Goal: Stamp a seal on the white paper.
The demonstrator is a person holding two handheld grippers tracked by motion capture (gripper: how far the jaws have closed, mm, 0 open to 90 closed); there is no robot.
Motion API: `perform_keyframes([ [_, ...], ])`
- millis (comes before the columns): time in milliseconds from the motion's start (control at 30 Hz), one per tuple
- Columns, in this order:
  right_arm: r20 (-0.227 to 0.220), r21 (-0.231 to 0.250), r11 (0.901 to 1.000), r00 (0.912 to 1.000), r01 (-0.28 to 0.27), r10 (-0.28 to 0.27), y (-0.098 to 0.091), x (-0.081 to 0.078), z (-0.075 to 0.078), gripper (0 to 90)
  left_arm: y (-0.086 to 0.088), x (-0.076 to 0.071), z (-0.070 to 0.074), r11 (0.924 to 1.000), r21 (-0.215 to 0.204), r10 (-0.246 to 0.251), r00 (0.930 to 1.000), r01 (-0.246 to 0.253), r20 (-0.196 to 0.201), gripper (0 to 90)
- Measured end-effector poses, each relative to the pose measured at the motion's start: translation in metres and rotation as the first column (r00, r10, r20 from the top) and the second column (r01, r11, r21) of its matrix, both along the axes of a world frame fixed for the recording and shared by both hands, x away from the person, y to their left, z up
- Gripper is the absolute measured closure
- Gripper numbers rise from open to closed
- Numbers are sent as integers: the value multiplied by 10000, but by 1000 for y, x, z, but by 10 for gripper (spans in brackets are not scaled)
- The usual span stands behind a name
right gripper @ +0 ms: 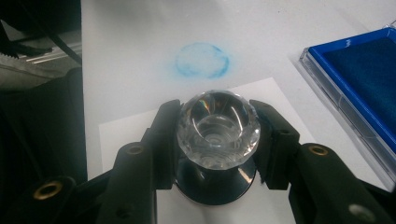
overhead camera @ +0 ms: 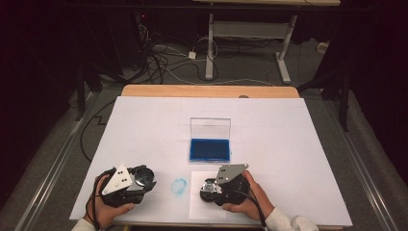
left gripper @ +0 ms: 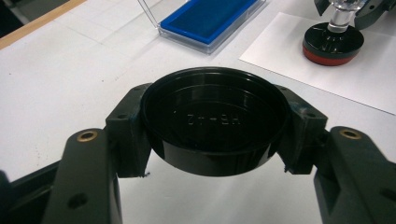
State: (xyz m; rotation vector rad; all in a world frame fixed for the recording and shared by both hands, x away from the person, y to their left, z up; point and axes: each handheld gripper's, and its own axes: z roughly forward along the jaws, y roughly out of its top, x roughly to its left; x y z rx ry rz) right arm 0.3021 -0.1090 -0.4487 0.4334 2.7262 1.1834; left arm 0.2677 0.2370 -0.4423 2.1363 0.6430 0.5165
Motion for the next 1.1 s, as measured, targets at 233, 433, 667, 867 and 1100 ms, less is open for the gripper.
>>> perform_keyframes([
  [233,-25,10,10000,10000,40,-40,0,-1,0,567,-1,0,-1,10000,23,-35,10000,35,-46,365],
  [433,21,121,9999,9999,105,-105,-1,-2,-2,567,-2,0,-1,10000,27,-60,10000,61,-40,365],
  [667,-112,186,9997,9998,169,-167,-3,-1,-1,566,-2,0,0,10000,45,-56,10000,56,-9,365],
  [867,-27,321,9992,9997,235,-234,-6,2,4,567,-1,2,0,10000,-12,-46,10000,47,27,365],
  [1100,97,1218,9892,9964,820,-838,-21,5,25,566,-2,2,0,9999,19,-103,9999,103,13,365],
])
